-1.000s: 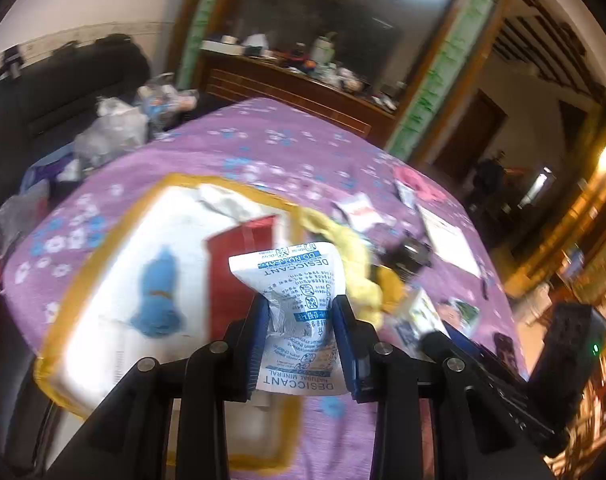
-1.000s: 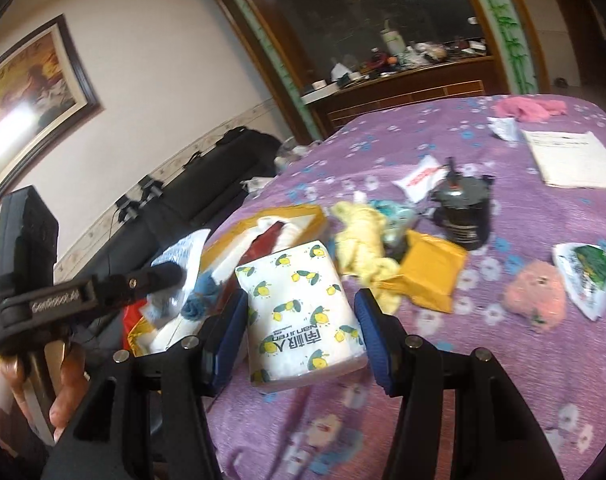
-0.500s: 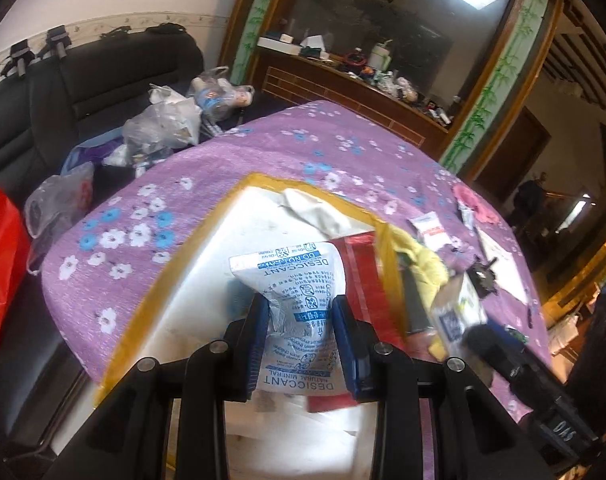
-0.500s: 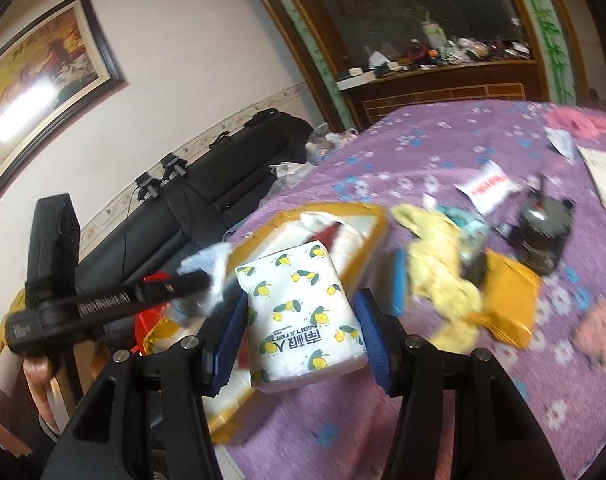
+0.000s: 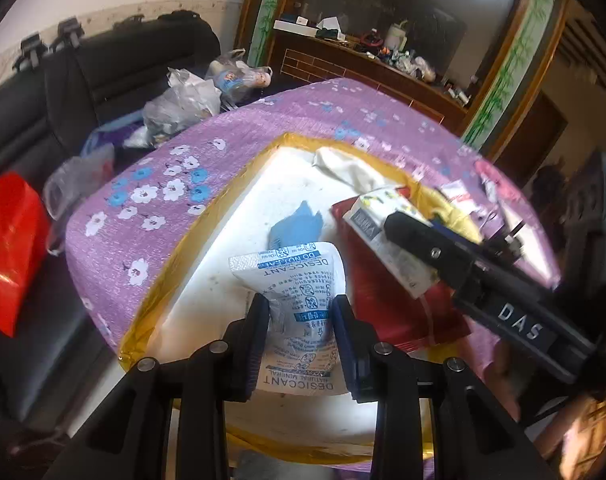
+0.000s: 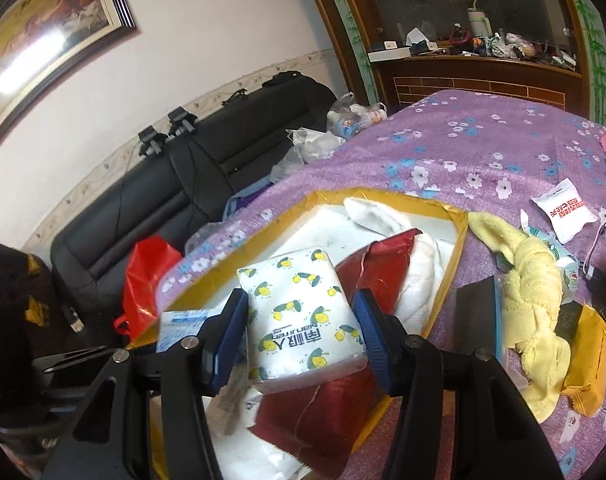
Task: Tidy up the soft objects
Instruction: 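Carry the desiccant packet and tissue pack into the foam tray and open both tools, then move the left tool to the pink fluffy pom-pom while the right tool reaches the green-printed white packet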
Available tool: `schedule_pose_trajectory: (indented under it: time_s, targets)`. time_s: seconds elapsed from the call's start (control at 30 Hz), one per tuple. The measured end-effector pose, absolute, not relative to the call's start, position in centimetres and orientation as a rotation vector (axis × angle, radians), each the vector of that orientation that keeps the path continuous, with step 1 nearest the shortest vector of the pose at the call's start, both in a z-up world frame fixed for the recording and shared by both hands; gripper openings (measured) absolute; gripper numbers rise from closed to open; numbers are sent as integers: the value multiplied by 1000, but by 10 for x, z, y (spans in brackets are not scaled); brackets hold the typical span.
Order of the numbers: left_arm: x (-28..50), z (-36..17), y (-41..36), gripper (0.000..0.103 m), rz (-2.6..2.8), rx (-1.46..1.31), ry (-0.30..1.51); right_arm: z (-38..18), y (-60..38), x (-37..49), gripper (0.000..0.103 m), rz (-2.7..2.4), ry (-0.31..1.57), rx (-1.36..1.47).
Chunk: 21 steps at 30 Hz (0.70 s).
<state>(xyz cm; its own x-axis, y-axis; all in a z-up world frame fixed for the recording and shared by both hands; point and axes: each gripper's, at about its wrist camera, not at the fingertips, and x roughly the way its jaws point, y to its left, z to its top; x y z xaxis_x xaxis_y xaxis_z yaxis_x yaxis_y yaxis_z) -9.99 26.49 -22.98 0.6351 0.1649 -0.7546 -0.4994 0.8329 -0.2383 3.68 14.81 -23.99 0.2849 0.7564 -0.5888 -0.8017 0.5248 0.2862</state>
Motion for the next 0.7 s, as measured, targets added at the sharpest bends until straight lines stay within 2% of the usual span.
schedule_pose_trajectory:
  time_s: [0.2, 0.27, 0.3, 0.33, 0.7]
  targets:
    - [-95, -238, 262, 37, 408, -447, 821, -244, 144, 39, 57, 1066, 738, -42]
    - [-95, -238, 260, 54, 407, -444, 822, -244, 141, 41, 58, 1078, 745, -19]
    - [-97, -237, 260, 66, 401, -450, 813, -244, 139, 42, 60, 1080, 747, -6]
    - [-98, -235, 260, 72, 401, -454, 800, -243, 137, 43, 62, 1080, 748, 3]
    - [-103, -212, 239, 82, 380, -455, 705, -224, 67, 50, 83, 1099, 733, 190]
